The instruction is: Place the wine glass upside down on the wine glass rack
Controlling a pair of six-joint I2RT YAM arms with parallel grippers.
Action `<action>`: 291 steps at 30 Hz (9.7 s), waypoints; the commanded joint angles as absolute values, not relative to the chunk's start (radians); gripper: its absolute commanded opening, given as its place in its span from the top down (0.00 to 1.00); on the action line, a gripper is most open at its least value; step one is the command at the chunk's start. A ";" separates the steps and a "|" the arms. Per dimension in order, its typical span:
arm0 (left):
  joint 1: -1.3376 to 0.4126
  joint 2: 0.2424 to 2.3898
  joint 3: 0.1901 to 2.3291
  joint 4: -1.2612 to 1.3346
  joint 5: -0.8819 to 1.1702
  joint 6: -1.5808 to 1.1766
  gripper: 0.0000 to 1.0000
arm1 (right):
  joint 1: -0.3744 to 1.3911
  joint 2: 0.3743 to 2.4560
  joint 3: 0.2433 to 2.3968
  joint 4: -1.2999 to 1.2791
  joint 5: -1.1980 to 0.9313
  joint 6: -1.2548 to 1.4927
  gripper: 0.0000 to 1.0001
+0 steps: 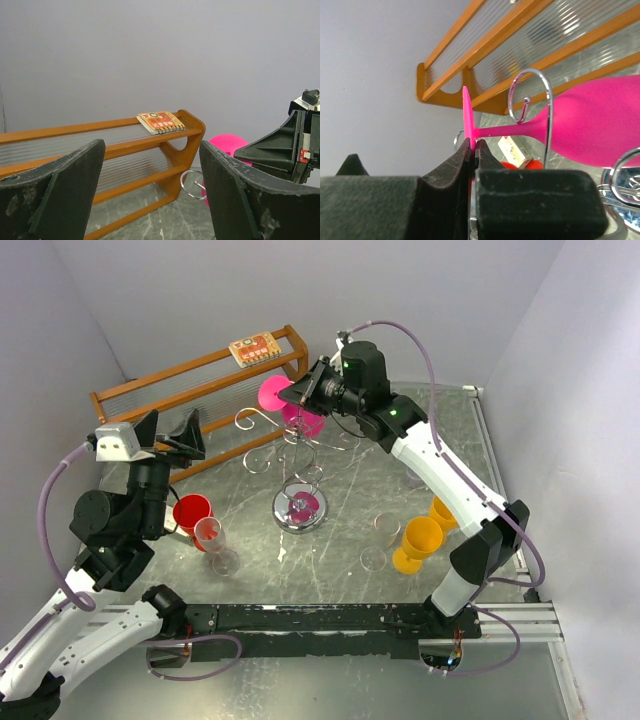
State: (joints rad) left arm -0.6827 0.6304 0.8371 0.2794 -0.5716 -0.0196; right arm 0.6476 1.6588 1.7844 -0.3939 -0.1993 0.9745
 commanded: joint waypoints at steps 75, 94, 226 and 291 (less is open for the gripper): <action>-0.686 0.674 0.863 0.261 -0.544 -0.034 0.12 | 0.592 1.706 1.889 -0.466 -0.272 0.775 0.55; -0.684 0.682 0.921 0.166 -0.472 -0.086 0.08 | 0.591 1.425 1.679 -0.485 -0.113 0.692 0.37; -0.686 0.889 0.912 0.416 -0.271 -1.059 0.27 | 0.811 1.165 1.110 0.692 -0.100 0.709 1.00; -0.687 0.868 0.923 0.452 -0.389 -1.090 0.93 | 0.827 1.116 1.010 0.630 -0.280 0.883 1.00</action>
